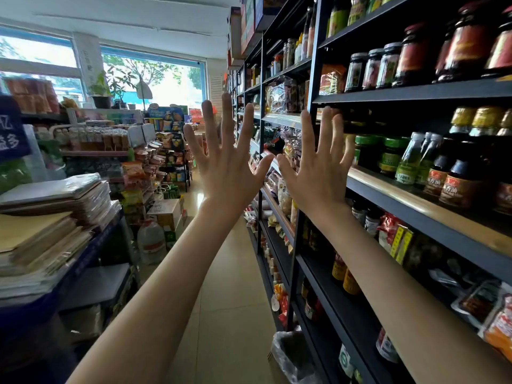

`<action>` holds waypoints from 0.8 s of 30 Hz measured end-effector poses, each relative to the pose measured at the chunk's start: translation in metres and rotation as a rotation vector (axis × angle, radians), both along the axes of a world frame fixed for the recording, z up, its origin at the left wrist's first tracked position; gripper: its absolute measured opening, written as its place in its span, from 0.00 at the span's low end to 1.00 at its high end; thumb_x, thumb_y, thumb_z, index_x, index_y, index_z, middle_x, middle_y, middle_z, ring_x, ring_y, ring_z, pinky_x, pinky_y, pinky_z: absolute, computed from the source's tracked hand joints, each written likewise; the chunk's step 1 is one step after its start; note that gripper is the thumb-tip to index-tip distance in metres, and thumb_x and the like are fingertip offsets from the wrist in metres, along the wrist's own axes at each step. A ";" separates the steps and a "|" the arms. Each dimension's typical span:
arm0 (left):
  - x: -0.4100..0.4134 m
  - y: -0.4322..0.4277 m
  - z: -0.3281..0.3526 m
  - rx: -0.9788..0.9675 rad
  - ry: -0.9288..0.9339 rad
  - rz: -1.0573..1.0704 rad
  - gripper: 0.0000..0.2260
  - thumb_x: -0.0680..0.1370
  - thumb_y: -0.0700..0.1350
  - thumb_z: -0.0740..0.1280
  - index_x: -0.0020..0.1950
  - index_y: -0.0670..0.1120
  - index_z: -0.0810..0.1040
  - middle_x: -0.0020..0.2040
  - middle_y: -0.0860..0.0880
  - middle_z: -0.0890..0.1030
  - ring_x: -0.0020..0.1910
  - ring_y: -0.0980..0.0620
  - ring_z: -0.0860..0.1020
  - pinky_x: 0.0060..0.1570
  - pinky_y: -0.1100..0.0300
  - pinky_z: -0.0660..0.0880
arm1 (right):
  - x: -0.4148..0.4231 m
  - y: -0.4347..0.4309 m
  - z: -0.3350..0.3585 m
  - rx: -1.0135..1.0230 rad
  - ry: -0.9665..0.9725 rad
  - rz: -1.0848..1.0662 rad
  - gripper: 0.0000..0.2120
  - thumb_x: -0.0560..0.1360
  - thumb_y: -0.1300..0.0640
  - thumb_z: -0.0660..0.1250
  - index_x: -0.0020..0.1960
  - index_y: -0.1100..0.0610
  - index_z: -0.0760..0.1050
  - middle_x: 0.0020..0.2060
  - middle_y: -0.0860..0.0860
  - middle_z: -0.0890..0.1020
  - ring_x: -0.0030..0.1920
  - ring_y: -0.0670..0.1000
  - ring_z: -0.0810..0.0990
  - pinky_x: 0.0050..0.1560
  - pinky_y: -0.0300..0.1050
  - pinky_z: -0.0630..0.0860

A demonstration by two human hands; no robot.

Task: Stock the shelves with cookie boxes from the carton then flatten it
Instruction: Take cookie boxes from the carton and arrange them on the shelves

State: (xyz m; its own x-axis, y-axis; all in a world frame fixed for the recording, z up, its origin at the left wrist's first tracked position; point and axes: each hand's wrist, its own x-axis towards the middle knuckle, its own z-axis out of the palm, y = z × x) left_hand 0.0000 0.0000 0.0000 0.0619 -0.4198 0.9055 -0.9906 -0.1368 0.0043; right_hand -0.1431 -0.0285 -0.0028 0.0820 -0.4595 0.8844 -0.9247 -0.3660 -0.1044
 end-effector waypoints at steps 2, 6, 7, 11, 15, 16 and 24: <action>-0.003 -0.007 0.002 0.066 -0.002 -0.001 0.34 0.77 0.66 0.51 0.77 0.48 0.55 0.77 0.41 0.56 0.76 0.37 0.52 0.69 0.38 0.36 | 0.000 -0.010 0.000 0.081 0.021 0.060 0.29 0.78 0.47 0.58 0.75 0.57 0.56 0.74 0.59 0.59 0.74 0.59 0.57 0.71 0.58 0.54; -0.001 -0.034 -0.007 0.372 0.167 -0.175 0.21 0.80 0.58 0.55 0.66 0.45 0.68 0.57 0.42 0.80 0.55 0.41 0.78 0.55 0.50 0.73 | 0.004 -0.043 -0.017 0.215 0.079 0.160 0.19 0.78 0.55 0.60 0.67 0.60 0.66 0.64 0.56 0.71 0.64 0.54 0.67 0.65 0.47 0.64; 0.001 -0.041 -0.012 0.404 0.210 -0.212 0.18 0.80 0.57 0.56 0.62 0.46 0.71 0.51 0.43 0.82 0.48 0.42 0.80 0.45 0.53 0.75 | 0.007 -0.052 -0.025 0.252 0.076 0.184 0.18 0.78 0.56 0.60 0.66 0.60 0.67 0.63 0.56 0.71 0.63 0.54 0.68 0.64 0.46 0.65; 0.018 -0.077 -0.047 0.486 0.250 -0.219 0.12 0.80 0.53 0.59 0.55 0.48 0.76 0.45 0.47 0.83 0.43 0.45 0.81 0.37 0.59 0.70 | 0.027 -0.096 -0.062 0.429 0.053 0.236 0.14 0.78 0.58 0.59 0.63 0.61 0.68 0.59 0.57 0.74 0.61 0.55 0.70 0.59 0.49 0.70; 0.048 -0.138 -0.086 0.586 0.247 -0.166 0.12 0.80 0.51 0.60 0.55 0.46 0.75 0.46 0.45 0.83 0.46 0.44 0.81 0.39 0.59 0.69 | 0.057 -0.153 -0.094 0.547 0.080 0.275 0.17 0.78 0.59 0.59 0.66 0.62 0.67 0.61 0.59 0.73 0.62 0.57 0.70 0.58 0.48 0.69; 0.057 -0.156 -0.095 0.601 0.249 -0.157 0.12 0.80 0.51 0.60 0.55 0.45 0.75 0.46 0.44 0.82 0.46 0.43 0.81 0.39 0.59 0.69 | 0.066 -0.171 -0.103 0.582 0.091 0.270 0.17 0.78 0.59 0.59 0.65 0.62 0.67 0.61 0.59 0.74 0.62 0.58 0.70 0.56 0.48 0.69; 0.139 -0.327 -0.154 0.809 0.243 -0.168 0.12 0.80 0.51 0.58 0.56 0.46 0.75 0.50 0.44 0.81 0.48 0.44 0.79 0.38 0.58 0.69 | 0.156 -0.344 -0.162 0.788 0.123 0.281 0.08 0.77 0.58 0.61 0.52 0.61 0.73 0.52 0.59 0.77 0.53 0.59 0.76 0.50 0.48 0.73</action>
